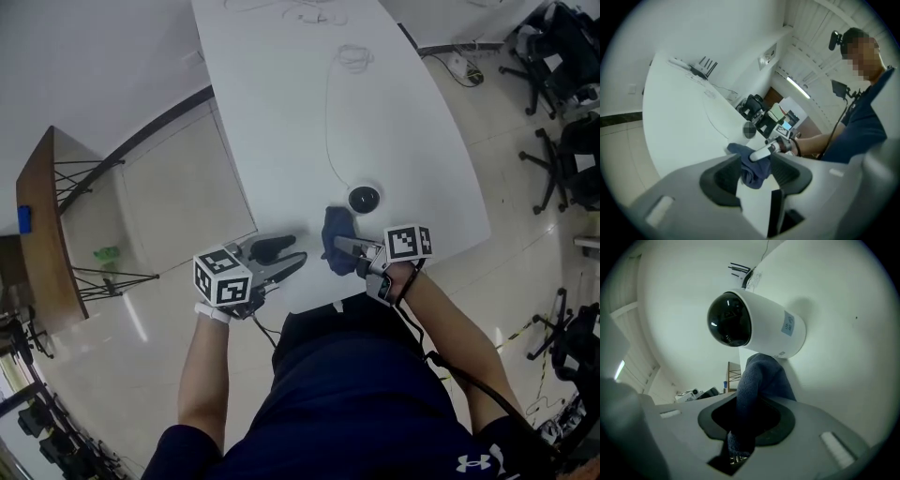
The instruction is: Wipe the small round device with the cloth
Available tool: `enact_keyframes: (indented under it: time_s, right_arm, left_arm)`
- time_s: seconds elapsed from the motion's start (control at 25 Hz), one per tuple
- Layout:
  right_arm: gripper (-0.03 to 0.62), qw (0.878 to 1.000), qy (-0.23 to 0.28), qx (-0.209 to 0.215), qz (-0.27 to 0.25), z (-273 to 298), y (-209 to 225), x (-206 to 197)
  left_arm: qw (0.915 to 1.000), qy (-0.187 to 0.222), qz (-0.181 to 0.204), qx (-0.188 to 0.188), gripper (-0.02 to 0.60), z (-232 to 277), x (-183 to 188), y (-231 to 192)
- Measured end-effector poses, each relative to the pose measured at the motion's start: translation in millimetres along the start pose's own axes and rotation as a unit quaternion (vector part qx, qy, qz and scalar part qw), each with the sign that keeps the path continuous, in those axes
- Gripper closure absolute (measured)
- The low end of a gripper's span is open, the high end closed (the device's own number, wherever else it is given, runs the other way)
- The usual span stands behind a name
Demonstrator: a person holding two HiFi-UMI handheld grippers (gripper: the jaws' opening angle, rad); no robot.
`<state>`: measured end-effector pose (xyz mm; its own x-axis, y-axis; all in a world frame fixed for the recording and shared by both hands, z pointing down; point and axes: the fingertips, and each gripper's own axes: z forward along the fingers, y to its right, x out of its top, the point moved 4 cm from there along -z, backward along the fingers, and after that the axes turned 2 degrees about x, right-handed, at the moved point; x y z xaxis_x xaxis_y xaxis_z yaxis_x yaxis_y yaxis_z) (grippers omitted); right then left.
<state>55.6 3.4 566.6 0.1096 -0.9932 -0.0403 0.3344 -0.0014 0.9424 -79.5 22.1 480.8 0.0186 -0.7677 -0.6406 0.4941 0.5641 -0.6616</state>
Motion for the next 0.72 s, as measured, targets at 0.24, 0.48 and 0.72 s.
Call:
enact_keyframes:
  time_s: [0.24, 0.48, 0.72]
  right_arm:
    - [0.511, 0.999, 0.002, -0.010, 0.031, -14.3, 9.4, -6.4]
    - [0.511, 0.998, -0.001, -0.057, -0.007, -49.2, 21.6, -9.3]
    - [0.510, 0.983, -0.062, -0.145, -0.090, -89.5, 42.1, 1.5]
  left_arm:
    - [0.9980, 0.057, 0.000, 0.028, 0.399, 20.0, 28.1, -3.1]
    - [0.9879, -0.024, 0.120, 0.095, 0.399, 69.4, 29.9, -1.0]
    - [0.9498, -0.110, 0.227, 0.186, 0.370, 114.0, 11.9, -17.2]
